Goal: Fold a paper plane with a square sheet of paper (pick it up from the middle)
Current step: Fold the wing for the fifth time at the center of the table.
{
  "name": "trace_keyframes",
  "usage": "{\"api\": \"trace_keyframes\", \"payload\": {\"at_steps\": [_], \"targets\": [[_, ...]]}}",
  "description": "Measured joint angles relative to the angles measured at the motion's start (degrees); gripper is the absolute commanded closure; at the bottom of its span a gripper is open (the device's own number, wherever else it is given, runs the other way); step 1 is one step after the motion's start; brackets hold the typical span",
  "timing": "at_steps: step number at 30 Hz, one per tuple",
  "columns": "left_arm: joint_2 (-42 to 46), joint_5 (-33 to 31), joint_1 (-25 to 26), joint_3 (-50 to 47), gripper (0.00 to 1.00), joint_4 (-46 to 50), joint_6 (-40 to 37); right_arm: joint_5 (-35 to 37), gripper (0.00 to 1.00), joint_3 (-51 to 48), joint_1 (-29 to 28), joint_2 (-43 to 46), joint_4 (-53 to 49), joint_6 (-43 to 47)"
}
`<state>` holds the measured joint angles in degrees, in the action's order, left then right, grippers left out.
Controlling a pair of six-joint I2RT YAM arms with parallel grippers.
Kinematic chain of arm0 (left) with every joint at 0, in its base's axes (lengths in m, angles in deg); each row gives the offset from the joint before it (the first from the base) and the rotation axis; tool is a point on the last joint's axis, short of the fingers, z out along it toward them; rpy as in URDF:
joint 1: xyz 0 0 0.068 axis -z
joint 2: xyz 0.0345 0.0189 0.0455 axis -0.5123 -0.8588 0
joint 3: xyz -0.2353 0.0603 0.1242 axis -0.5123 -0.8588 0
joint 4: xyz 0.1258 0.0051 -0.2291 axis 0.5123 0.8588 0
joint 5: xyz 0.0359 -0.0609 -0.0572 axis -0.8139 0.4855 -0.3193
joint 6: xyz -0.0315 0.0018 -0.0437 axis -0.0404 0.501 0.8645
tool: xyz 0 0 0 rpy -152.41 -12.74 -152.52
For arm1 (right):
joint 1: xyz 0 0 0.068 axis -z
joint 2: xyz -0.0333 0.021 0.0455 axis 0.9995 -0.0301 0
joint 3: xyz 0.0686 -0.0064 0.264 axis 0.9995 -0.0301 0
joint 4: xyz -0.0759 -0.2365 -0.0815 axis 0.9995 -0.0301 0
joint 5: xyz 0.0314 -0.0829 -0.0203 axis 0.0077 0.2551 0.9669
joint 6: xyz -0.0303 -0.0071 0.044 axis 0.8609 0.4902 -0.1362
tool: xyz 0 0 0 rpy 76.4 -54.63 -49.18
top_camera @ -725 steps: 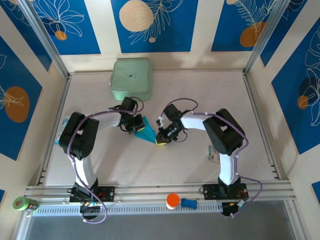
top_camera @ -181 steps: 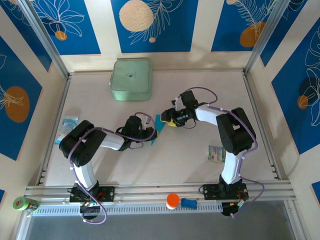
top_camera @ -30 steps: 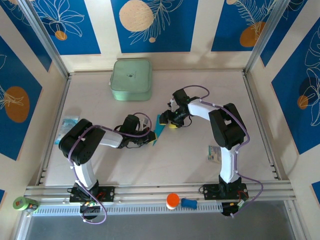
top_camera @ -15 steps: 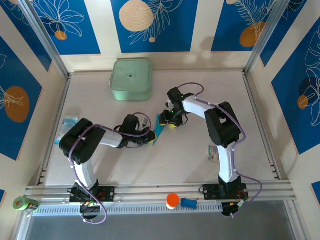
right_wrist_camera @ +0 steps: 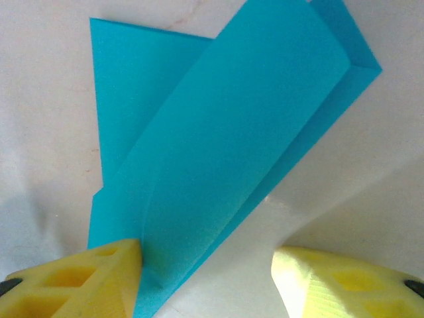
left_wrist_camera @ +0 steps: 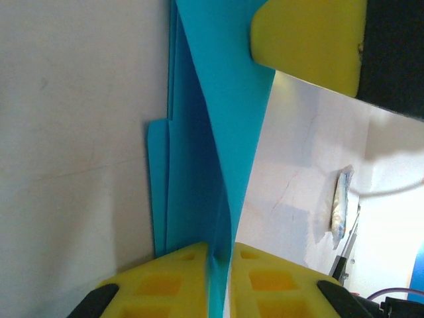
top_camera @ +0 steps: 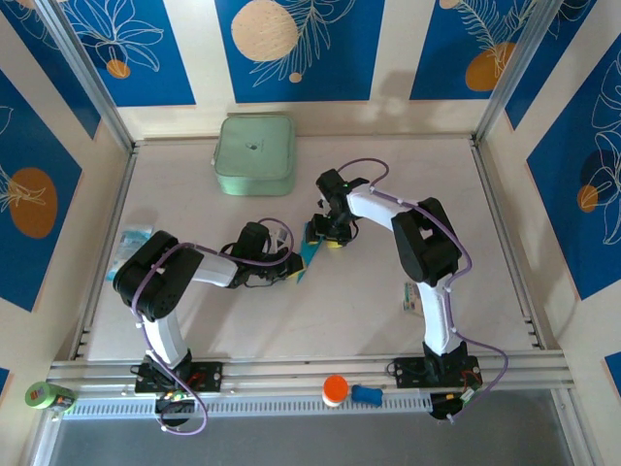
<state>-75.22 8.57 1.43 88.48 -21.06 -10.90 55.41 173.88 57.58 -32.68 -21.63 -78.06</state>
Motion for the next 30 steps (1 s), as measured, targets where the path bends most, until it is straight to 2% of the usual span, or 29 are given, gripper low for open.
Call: {"api": "trace_keyframes", "payload": {"at_steps": [20, 30], "targets": [[-0.09, -0.61, 0.00, 0.55, 0.96, 2.14, -0.35, 0.17, 0.42, 0.46, 0.00, -0.26, -0.52, -0.66], [-0.35, -0.52, -0.17, 0.66, 0.97, 2.16, 1.40, -6.05, 0.41, -4.39, 1.84, 3.72, 4.76, -0.59]]}}
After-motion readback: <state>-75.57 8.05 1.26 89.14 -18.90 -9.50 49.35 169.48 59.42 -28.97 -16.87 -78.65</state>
